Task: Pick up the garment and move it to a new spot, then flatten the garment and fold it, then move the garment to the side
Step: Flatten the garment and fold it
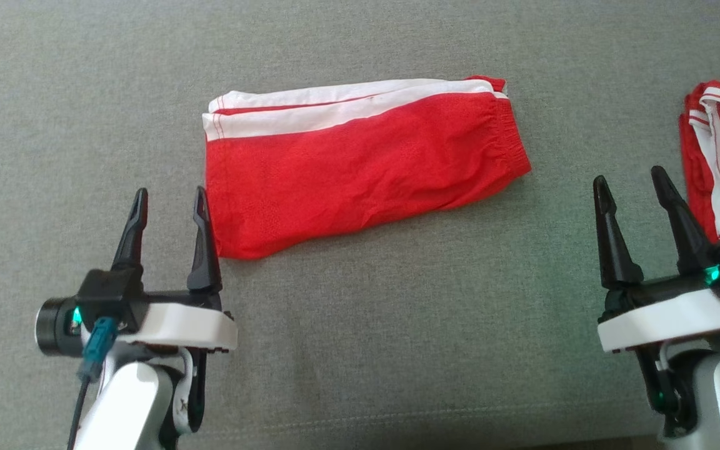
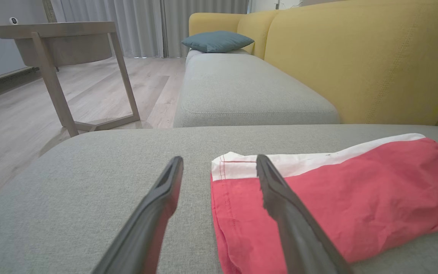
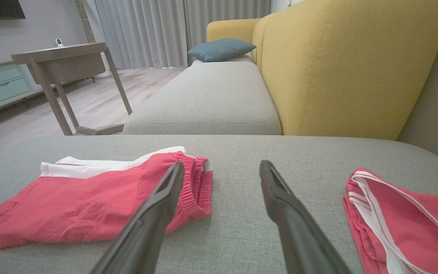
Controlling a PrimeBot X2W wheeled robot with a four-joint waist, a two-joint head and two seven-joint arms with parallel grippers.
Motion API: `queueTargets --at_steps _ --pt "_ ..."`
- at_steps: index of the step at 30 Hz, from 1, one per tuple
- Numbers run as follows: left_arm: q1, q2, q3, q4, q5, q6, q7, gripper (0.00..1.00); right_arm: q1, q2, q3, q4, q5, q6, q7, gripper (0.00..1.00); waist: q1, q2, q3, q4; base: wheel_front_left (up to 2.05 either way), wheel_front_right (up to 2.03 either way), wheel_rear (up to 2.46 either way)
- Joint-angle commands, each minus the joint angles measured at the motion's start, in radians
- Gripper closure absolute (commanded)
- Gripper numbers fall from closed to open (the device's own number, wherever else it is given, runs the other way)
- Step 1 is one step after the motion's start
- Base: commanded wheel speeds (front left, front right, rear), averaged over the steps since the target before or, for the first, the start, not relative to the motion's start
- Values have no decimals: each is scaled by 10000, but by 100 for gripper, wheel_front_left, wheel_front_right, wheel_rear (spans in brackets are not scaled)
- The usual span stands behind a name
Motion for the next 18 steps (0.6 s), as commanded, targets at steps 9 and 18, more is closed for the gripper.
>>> queueTargets --at_steps 9,18 --pt "-506 201 255 -414 277 18 -107 0 -234 -204 -5 -171 -35 65 134 0 0 -1 309 200 0 0 0" --pt "-1206 -168 -15 -368 374 -228 -125 0 -1750 -787 690 1247 295 65 371 0 0 -1 1071 925 0 0 0"
